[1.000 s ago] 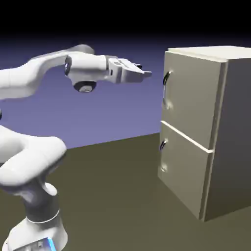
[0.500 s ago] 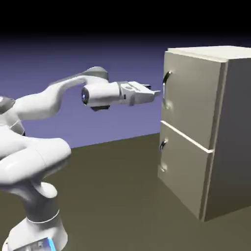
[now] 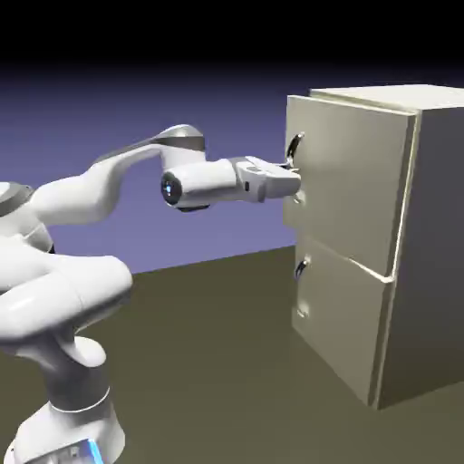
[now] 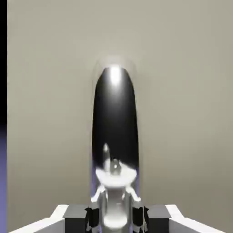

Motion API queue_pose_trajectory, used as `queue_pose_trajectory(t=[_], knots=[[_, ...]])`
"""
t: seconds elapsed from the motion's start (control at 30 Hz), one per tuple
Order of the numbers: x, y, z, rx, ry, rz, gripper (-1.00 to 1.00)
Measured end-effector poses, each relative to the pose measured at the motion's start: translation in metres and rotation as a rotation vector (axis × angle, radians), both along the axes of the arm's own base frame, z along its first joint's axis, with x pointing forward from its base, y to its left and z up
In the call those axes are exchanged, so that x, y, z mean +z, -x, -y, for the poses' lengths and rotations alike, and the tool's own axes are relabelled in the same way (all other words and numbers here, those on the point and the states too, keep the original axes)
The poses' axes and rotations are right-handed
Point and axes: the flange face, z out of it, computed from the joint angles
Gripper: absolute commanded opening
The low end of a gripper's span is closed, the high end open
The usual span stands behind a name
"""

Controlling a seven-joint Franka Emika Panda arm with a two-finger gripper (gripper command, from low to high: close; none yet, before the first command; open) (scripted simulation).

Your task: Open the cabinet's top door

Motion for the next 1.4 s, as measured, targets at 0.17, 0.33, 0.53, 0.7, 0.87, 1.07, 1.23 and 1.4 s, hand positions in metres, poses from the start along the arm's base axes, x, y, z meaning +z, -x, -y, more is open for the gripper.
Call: queue_pose_trajectory(t=[0.17,0.33,0.53,0.7,0.87,1.07,1.23,1.4], knots=[[0.000,0.031,0.029,0.136,0.000,0.000,-1.00],[0.000,0.055,0.058,0.258,0.000,0.000,-1.00],[0.000,0.076,0.091,0.385,0.000,0.000,-1.00],[0.000,0.089,0.118,0.482,0.000,0.000,-1.00],[0.000,0.099,0.146,0.580,0.000,0.000,-1.00],[0.000,0.109,0.184,0.708,0.000,0.000,-1.00],[0.000,0.113,0.215,0.809,0.000,0.000,-1.00],[0.000,0.114,0.247,0.912,0.000,0.000,-1.00]])
